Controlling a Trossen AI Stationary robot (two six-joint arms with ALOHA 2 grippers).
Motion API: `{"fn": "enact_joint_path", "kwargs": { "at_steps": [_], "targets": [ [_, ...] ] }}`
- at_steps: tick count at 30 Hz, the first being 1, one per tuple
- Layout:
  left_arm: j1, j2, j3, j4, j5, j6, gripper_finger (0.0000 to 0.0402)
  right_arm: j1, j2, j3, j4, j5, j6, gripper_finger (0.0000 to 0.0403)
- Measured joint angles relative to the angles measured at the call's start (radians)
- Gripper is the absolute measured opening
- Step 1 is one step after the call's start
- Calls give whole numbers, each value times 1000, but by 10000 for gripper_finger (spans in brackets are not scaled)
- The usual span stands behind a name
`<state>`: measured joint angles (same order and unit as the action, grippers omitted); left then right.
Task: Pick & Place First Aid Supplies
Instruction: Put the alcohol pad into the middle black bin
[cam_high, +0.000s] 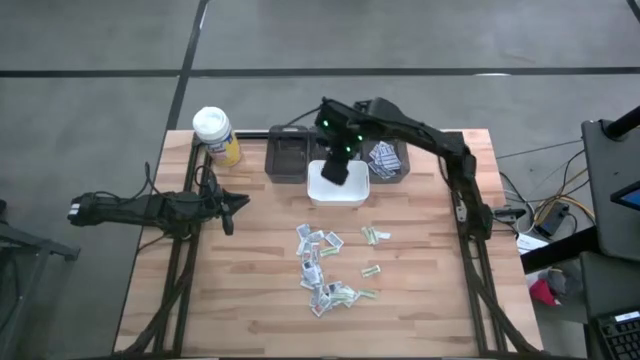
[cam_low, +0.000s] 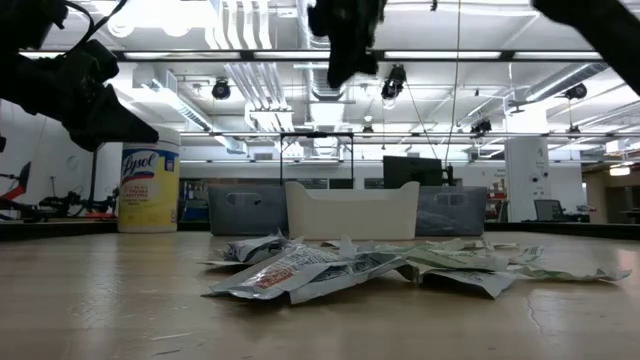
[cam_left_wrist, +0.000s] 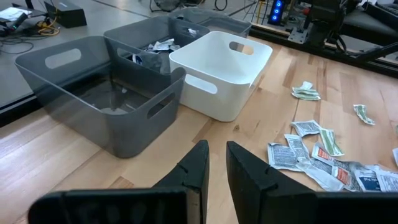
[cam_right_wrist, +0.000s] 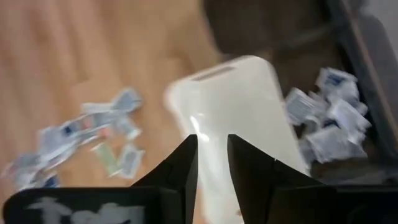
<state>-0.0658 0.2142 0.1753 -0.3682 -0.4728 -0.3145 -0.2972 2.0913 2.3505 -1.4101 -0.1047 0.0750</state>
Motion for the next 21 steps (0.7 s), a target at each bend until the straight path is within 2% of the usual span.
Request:
{"fn": "enact_joint_path", "kwargs": {
  "at_steps": [6, 12, 16, 21],
  "targets": [
    [0, 0, 0, 1, 8, -2, 53, 144, -84, -3, -2, 23, 33, 70],
    [0, 0, 0, 16, 53, -3, 53, 275, -129, -53, -32, 197, 114, 64],
    [0, 0, 0, 71, 110, 1, 53, 340, -177, -187, -21, 339, 192, 64],
    [0, 15, 0, 169, 164, 46, 53, 388, -281, -436, 42, 495, 357, 72]
  ]
}}
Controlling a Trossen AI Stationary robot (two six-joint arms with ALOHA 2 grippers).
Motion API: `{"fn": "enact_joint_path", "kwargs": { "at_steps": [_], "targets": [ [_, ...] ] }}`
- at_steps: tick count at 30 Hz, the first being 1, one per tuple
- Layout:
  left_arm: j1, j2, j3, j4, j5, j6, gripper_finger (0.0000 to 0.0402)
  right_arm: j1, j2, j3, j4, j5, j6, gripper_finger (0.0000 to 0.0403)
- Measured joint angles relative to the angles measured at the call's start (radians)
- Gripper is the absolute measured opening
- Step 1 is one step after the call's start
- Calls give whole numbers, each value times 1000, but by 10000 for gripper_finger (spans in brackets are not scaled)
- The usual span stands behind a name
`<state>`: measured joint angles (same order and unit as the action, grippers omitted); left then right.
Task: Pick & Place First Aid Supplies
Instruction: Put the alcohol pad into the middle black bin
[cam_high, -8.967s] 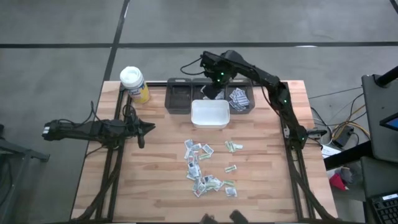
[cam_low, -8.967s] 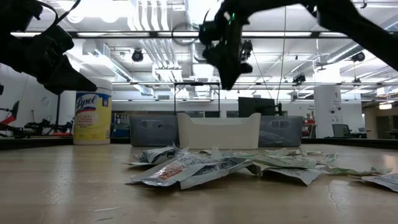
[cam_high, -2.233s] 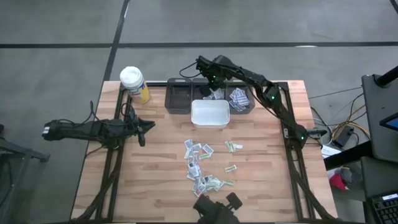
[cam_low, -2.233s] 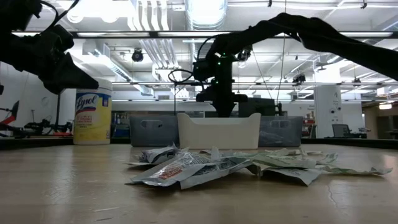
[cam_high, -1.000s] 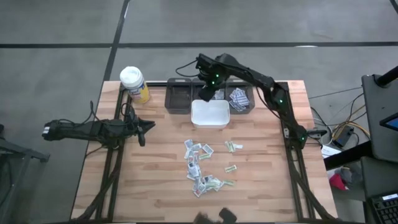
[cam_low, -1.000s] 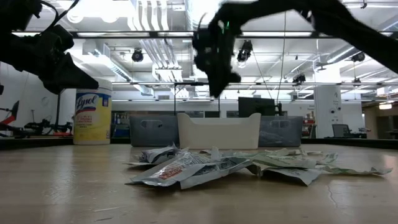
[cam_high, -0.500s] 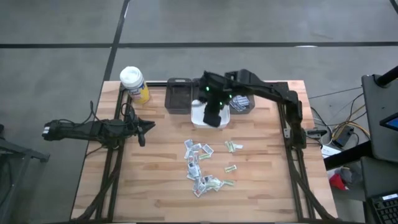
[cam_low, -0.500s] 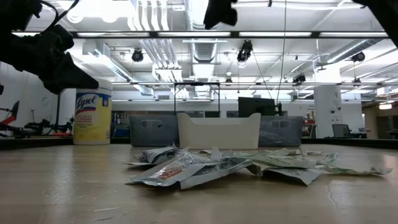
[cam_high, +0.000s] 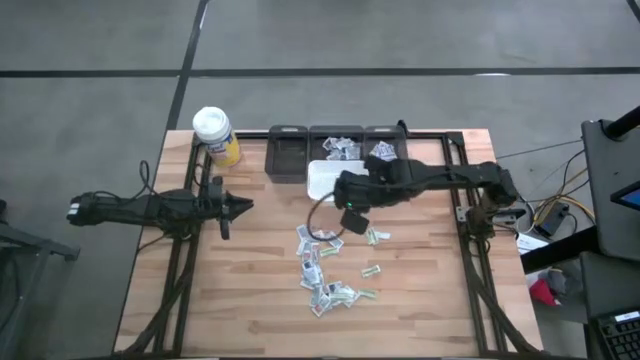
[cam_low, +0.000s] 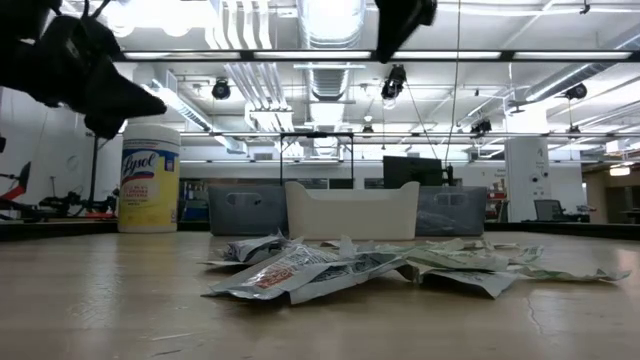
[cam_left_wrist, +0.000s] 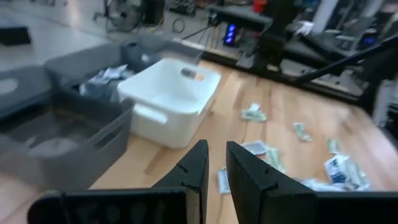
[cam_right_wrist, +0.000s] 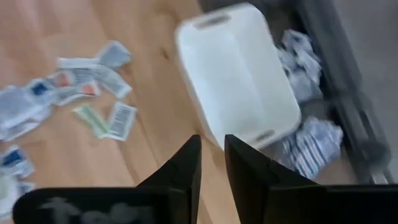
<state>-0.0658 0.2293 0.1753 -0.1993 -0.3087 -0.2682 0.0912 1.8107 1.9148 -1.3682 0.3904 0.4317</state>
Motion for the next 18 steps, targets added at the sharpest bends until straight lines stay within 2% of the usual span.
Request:
{"fn": "enact_joint_path", "kwargs": {
  "at_steps": [10, 18],
  "targets": [
    [0, 139, 5, 127, 99, 27, 53, 36, -322, -526, 442, -3, 91, 89],
    [0, 325, 109, 132, 109, 57, 53, 43, -639, -855, 655, -32, 145, 85]
  ]
}}
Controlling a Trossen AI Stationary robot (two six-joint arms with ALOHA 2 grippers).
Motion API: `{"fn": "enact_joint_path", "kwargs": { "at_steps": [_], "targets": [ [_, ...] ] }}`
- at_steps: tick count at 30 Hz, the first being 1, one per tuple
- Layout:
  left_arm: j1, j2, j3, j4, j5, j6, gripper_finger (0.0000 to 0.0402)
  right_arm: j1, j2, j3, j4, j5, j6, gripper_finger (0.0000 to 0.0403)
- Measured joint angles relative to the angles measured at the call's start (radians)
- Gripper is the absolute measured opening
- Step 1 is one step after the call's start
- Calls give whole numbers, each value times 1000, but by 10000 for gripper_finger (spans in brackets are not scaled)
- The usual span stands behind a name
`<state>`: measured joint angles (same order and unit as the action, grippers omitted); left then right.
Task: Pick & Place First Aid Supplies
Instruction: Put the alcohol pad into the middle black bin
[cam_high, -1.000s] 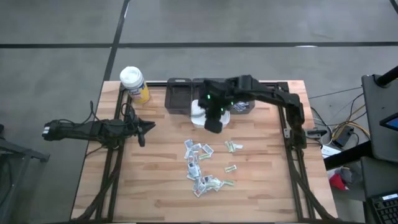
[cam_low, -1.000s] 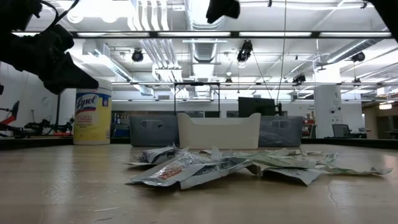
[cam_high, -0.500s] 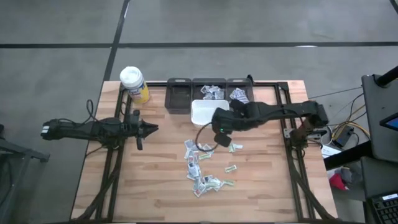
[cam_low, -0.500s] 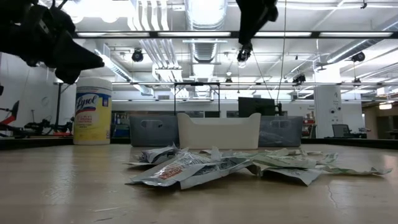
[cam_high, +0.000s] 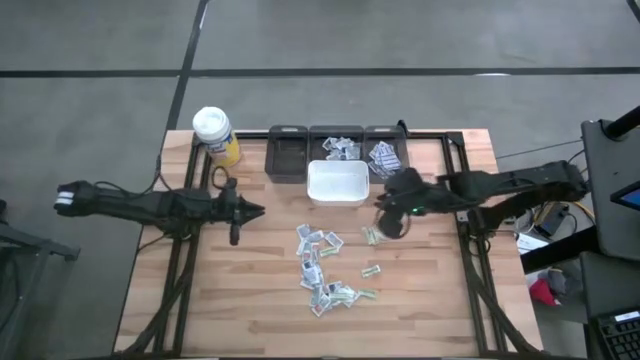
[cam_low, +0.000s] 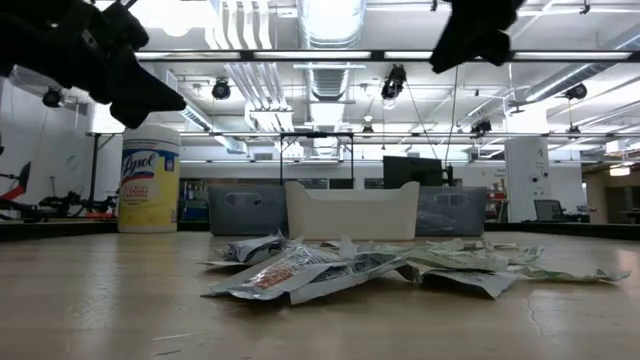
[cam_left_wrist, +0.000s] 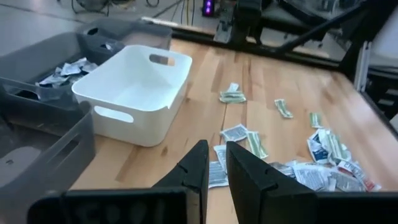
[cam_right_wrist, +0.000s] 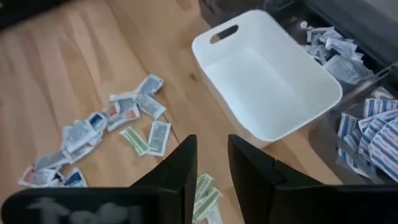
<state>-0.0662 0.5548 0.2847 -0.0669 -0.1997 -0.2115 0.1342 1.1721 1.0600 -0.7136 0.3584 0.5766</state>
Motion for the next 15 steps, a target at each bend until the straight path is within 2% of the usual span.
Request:
{"fn": "enact_joint_path", "kwargs": {
  "at_steps": [4, 15],
  "targets": [
    [0, 108, 75, 1, -1, -6, 53, 4, -170, -150, 105, -1, 0, 76],
    [0, 442, 274, 3, -3, -22, 53, 6, -603, -480, 331, -87, -46, 64]
  ]
}}
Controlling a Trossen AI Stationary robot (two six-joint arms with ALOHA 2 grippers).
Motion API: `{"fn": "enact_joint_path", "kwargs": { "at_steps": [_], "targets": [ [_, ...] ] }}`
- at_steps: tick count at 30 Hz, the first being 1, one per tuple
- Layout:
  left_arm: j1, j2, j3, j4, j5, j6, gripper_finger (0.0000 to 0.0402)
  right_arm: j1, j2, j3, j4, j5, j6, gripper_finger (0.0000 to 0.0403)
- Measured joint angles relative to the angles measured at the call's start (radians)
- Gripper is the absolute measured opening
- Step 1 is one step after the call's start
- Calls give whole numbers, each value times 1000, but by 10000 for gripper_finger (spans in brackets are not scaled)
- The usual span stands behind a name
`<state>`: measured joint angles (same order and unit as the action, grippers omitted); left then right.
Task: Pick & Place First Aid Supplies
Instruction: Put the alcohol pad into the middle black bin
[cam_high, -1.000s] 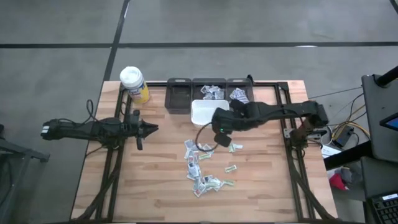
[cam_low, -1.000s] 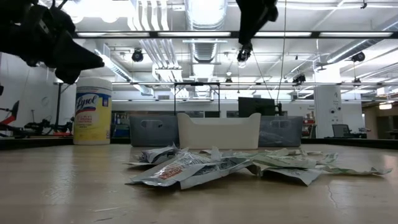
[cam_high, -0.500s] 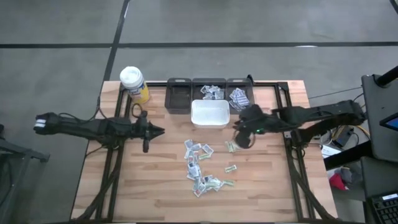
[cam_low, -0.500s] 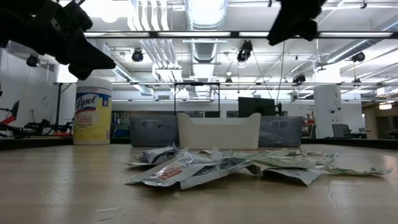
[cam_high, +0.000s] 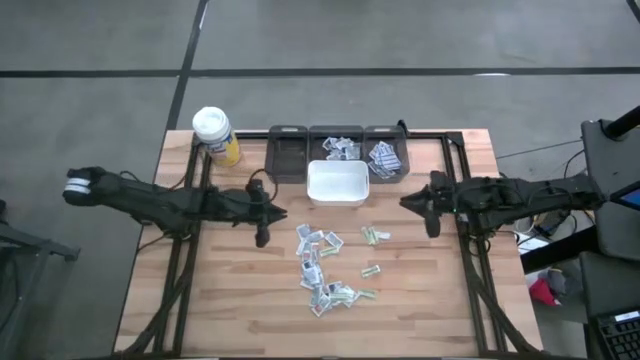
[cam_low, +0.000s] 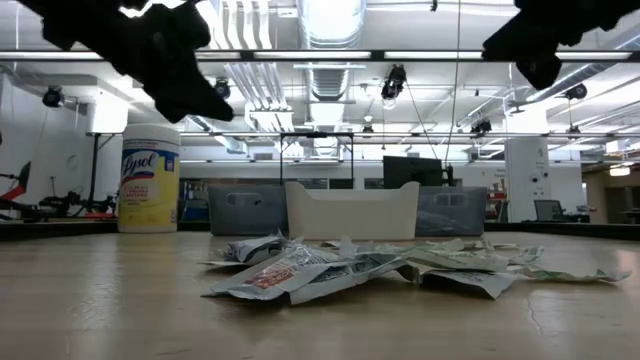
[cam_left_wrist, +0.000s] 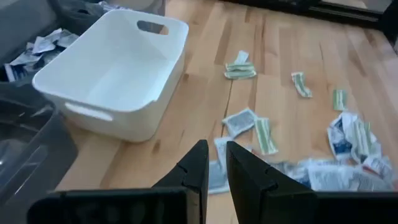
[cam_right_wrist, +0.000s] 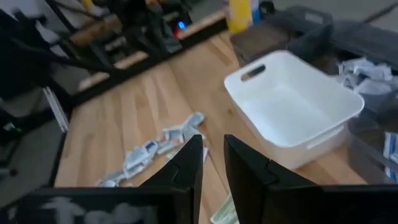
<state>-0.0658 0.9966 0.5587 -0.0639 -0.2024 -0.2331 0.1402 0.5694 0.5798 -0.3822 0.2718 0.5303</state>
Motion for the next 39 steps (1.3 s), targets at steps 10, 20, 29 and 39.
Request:
{"fn": "enact_joint_path", "kwargs": {
  "at_steps": [10, 20, 29, 39],
  "targets": [
    [-1, 228, 137, -21, 42, -30, 53, 0, -278, -197, 82, -22, -16, 82],
    [1, 391, 216, -111, 74, -32, 53, 0, -483, -339, 157, -19, -15, 88],
    [19, 521, 269, -144, 78, -32, 53, -1, -569, -404, 183, -18, -14, 70],
    [61, 593, 326, -209, 101, -37, 53, -1, -526, -405, 176, -16, -17, 67]
  ]
}}
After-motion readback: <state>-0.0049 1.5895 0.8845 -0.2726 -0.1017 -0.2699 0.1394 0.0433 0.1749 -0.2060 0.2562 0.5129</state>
